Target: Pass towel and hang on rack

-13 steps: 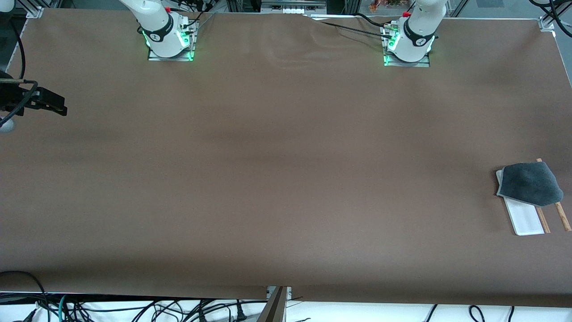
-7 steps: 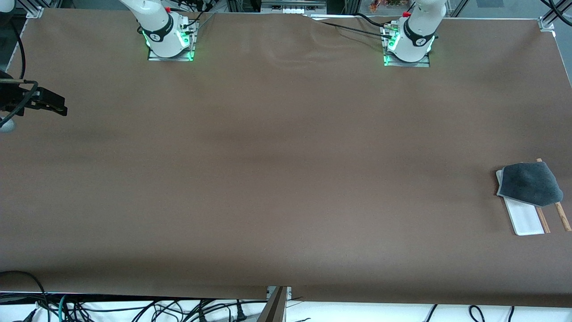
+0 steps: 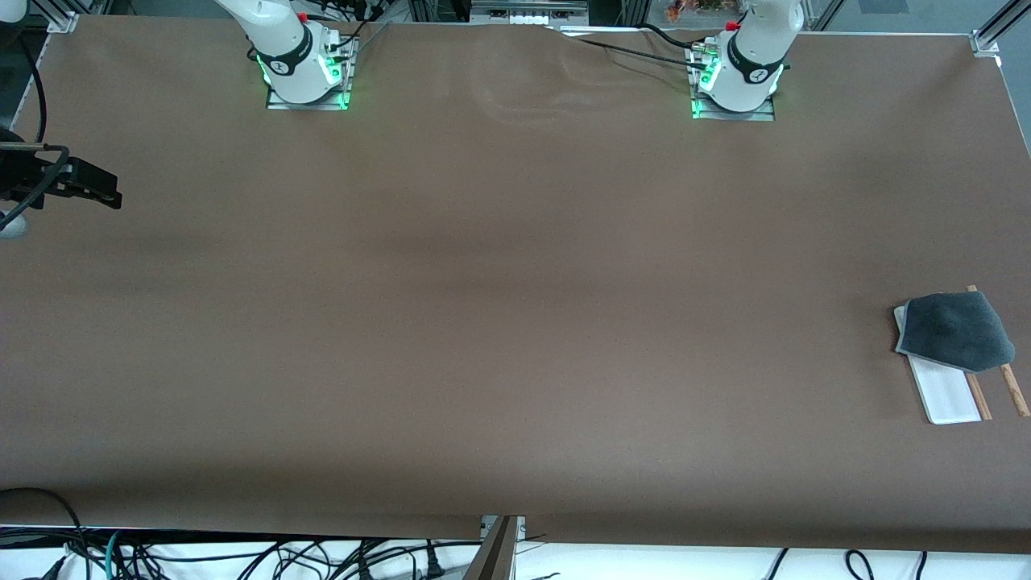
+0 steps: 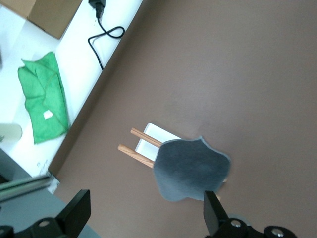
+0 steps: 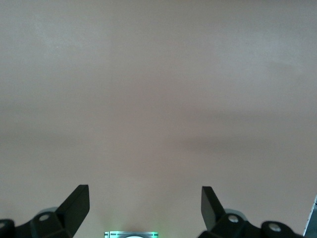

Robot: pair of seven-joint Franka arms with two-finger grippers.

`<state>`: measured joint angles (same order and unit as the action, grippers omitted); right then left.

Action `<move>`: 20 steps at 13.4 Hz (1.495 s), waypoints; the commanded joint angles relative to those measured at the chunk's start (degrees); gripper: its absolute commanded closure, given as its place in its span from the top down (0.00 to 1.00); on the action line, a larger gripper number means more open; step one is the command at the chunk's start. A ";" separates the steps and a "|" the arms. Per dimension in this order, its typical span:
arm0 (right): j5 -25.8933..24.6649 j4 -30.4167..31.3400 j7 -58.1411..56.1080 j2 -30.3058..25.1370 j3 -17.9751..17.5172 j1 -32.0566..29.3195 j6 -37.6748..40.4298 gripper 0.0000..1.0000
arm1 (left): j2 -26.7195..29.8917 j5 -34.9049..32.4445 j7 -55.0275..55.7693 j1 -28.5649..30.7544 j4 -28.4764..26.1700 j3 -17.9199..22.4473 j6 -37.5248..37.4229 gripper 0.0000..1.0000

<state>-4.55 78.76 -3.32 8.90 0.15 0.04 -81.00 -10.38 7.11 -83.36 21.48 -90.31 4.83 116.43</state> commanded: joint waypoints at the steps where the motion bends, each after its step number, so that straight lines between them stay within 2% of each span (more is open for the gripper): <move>1: -0.55 -0.45 -0.19 -0.02 -0.32 -0.13 -0.04 1.00 | 10.26 -6.91 14.75 -6.42 -10.39 0.88 0.56 1.00; 3: -0.55 -0.36 -0.19 -0.02 -0.32 -0.13 -0.04 1.00 | 14.23 -9.74 26.35 -10.56 -13.82 0.71 -0.75 1.00; 10: -0.55 -0.45 -0.19 -0.02 -0.32 -0.13 -0.04 1.00 | 18.99 -8.78 66.35 -19.44 -14.71 0.18 -13.41 1.00; 15: -0.55 -0.45 -0.10 -0.02 -0.32 -0.13 -0.12 1.00 | 18.73 -8.78 78.50 -21.04 -14.46 -2.88 -16.04 1.00; 20: -0.55 -0.45 -0.19 -0.02 -0.32 -0.13 -0.12 1.00 | 18.55 -7.11 80.19 -20.60 -14.01 -3.24 -18.08 1.00</move>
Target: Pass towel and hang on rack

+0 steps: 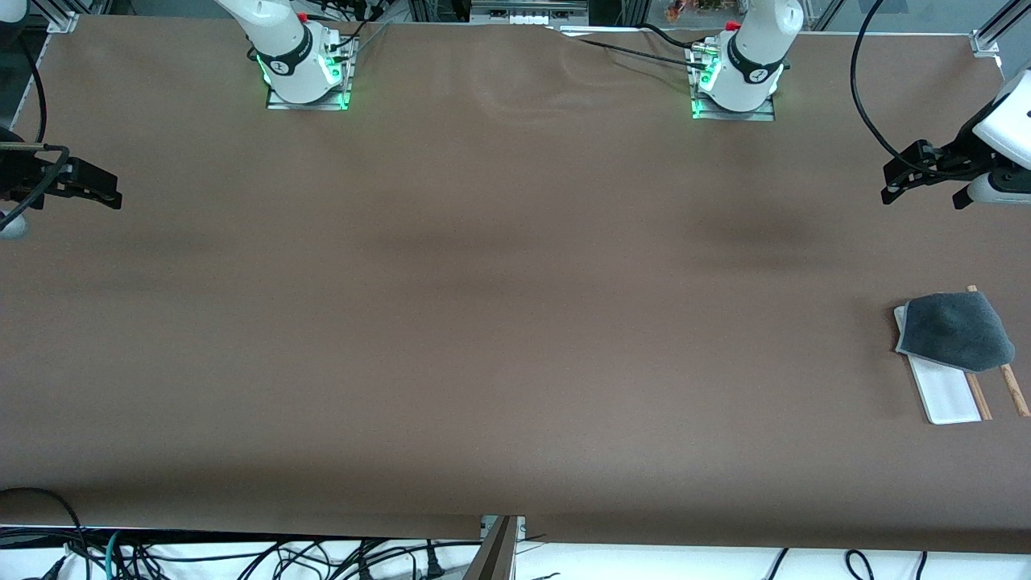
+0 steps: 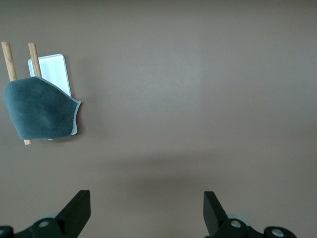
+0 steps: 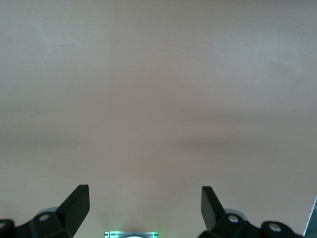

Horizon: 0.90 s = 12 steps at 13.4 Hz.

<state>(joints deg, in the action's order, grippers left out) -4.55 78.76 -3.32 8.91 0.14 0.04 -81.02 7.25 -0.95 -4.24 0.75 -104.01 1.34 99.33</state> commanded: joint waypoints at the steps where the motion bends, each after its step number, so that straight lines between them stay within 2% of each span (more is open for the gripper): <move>1: -0.55 -0.45 -0.19 -0.03 -0.31 -0.13 -0.11 1.00 | 0.93 0.95 0.73 0.30 -0.31 0.33 -1.07 1.00; 10: -0.55 -0.45 -0.28 -0.03 -0.31 -0.13 -0.11 1.00 | -0.04 1.39 7.58 0.22 1.09 0.15 -0.99 1.00; 12: -0.55 -0.45 -0.28 0.23 -0.31 -0.13 -0.20 1.00 | -1.70 1.83 7.93 -0.31 3.36 0.15 -0.81 1.00</move>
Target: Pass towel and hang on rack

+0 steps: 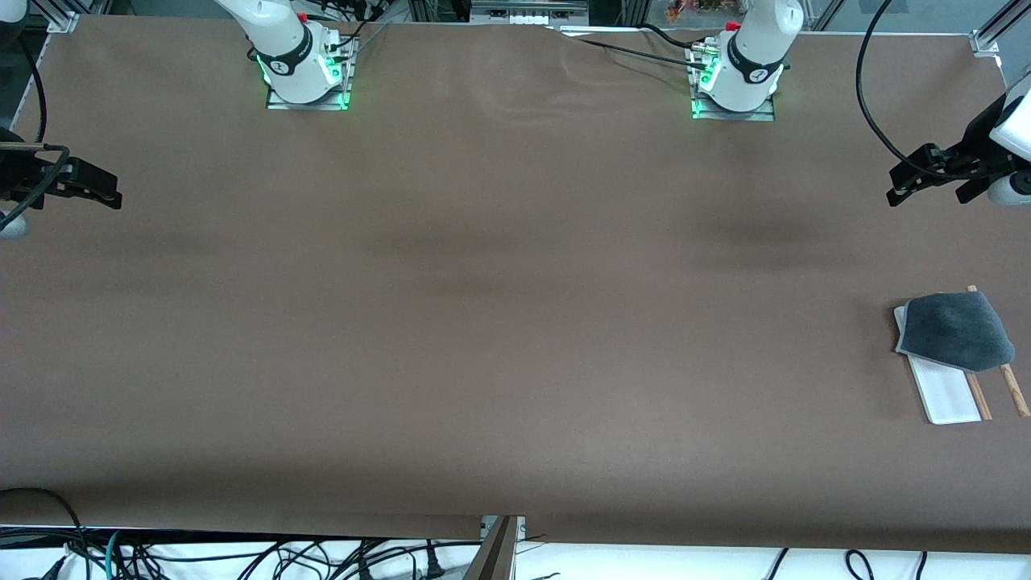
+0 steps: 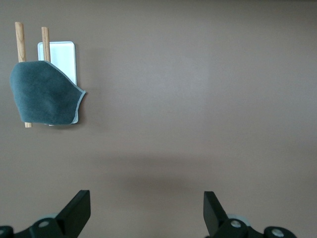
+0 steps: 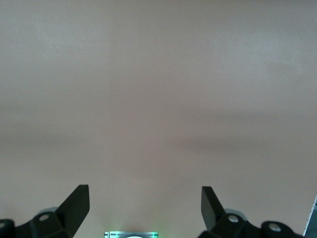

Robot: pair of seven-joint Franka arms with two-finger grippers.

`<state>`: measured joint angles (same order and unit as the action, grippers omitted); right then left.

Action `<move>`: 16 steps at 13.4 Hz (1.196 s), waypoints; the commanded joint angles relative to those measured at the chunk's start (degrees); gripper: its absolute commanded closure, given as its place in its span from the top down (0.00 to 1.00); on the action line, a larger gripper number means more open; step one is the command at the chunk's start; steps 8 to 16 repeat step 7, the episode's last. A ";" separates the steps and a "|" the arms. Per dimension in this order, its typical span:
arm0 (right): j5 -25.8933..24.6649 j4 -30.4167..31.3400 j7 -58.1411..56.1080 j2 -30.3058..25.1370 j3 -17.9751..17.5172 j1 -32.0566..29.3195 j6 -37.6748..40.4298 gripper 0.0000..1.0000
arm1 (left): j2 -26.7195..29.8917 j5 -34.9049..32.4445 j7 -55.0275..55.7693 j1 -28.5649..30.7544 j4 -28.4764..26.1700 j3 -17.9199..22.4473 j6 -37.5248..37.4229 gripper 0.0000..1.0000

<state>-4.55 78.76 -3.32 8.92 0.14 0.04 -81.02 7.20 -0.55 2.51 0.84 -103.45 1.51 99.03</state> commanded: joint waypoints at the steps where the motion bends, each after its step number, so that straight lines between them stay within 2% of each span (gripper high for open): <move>1: -0.55 -0.45 -0.28 0.31 -0.32 -0.13 -0.19 1.00 | -2.27 3.25 2.23 -0.32 3.60 0.07 -0.60 1.00; 2: -0.64 -0.45 -0.28 0.40 -0.32 -0.13 -0.19 1.00 | -2.45 4.75 2.33 0.12 3.60 0.16 -0.68 1.00; 16: -0.64 -0.45 -0.28 0.40 -0.32 -0.13 -0.19 1.00 | -2.45 4.15 2.24 -0.32 3.78 -0.10 -0.95 1.00</move>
